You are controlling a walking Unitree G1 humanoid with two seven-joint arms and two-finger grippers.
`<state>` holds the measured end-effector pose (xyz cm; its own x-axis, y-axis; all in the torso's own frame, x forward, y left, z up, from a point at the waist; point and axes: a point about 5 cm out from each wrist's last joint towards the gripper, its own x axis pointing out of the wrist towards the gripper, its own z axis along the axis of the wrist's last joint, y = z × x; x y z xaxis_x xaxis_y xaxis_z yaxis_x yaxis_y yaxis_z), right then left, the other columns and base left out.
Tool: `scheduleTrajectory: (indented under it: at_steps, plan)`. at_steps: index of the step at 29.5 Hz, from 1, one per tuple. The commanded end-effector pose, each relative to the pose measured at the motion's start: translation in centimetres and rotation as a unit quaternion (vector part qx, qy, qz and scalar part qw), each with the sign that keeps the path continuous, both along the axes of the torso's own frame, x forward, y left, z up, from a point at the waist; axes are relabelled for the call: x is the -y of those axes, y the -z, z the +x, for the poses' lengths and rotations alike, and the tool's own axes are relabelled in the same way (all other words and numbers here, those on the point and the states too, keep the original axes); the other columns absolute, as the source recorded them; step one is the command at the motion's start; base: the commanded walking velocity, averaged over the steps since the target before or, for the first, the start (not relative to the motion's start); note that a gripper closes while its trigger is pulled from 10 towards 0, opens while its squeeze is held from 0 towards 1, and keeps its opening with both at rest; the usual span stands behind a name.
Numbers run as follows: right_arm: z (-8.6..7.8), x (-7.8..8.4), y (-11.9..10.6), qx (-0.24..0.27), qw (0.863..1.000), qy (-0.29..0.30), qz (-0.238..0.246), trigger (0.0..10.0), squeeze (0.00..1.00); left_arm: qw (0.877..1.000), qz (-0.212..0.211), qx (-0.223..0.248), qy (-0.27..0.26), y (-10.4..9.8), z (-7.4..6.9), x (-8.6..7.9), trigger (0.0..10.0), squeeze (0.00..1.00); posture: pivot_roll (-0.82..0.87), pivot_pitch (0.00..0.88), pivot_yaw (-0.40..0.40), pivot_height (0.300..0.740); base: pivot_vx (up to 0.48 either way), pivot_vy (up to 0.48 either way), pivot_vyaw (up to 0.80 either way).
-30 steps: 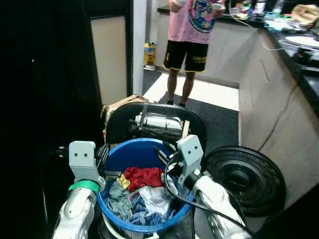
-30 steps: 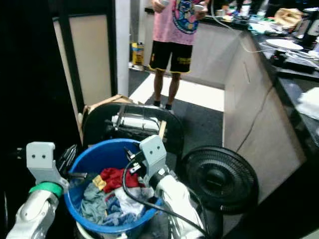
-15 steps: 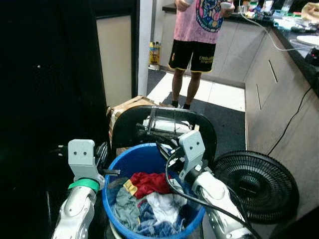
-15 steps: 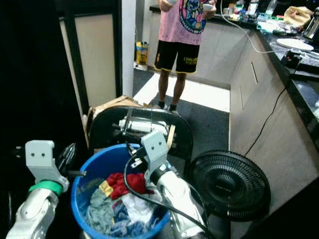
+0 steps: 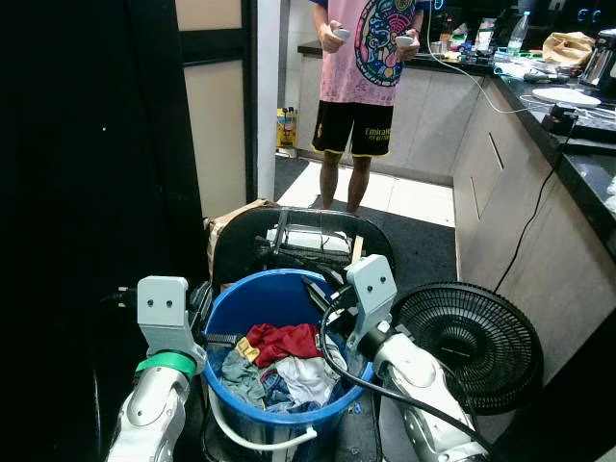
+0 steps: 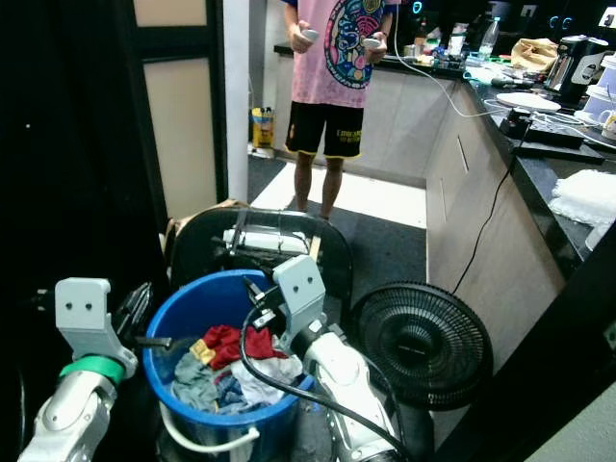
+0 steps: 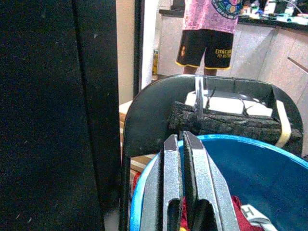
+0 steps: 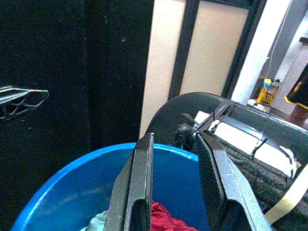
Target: Clothes washing
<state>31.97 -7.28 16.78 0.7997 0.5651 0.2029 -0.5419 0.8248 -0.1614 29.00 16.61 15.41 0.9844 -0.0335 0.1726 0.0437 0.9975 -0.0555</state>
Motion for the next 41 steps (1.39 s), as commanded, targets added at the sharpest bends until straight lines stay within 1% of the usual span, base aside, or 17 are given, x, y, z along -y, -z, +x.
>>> scheduleTrajectory:
  at_steps: [1, 26, 34, 41]
  plan:
    - [-0.11, 0.36, 0.47, -0.007, 1.0, 0.006, 0.001, 10.0, 0.0, 1.0, 0.001, -0.005, 0.005, 0.29, -0.09, 0.16, 10.0, 0.0, 0.0, 0.03, 0.003, 0.74, 0.0, 0.0, 0.0]
    - [-0.23, 0.36, 0.46, -0.006, 1.0, 0.005, 0.004, 10.0, 0.0, 1.0, -0.008, -0.001, 0.014, 0.21, -0.19, 0.43, 10.0, 0.0, 0.0, 0.031, 0.001, 0.74, 0.0, 0.0, 0.0]
    - [-0.26, 0.46, 0.9, -0.016, 1.0, 0.014, 0.004, 10.0, 0.0, 1.0, -0.004, 0.003, 0.017, 0.03, 0.14, 0.55, 10.0, 0.0, -0.01, 0.02, 0.008, 0.74, 0.0, 0.0, 0.0]
    - [-0.09, 0.67, 1.11, -0.025, 0.999, 0.023, 0.006, 10.0, 0.0, 1.0, -0.002, 0.002, 0.019, 0.09, 0.14, 0.59, 10.0, 0.0, -0.01, 0.016, 0.008, 0.74, 0.0, 0.0, 0.0]
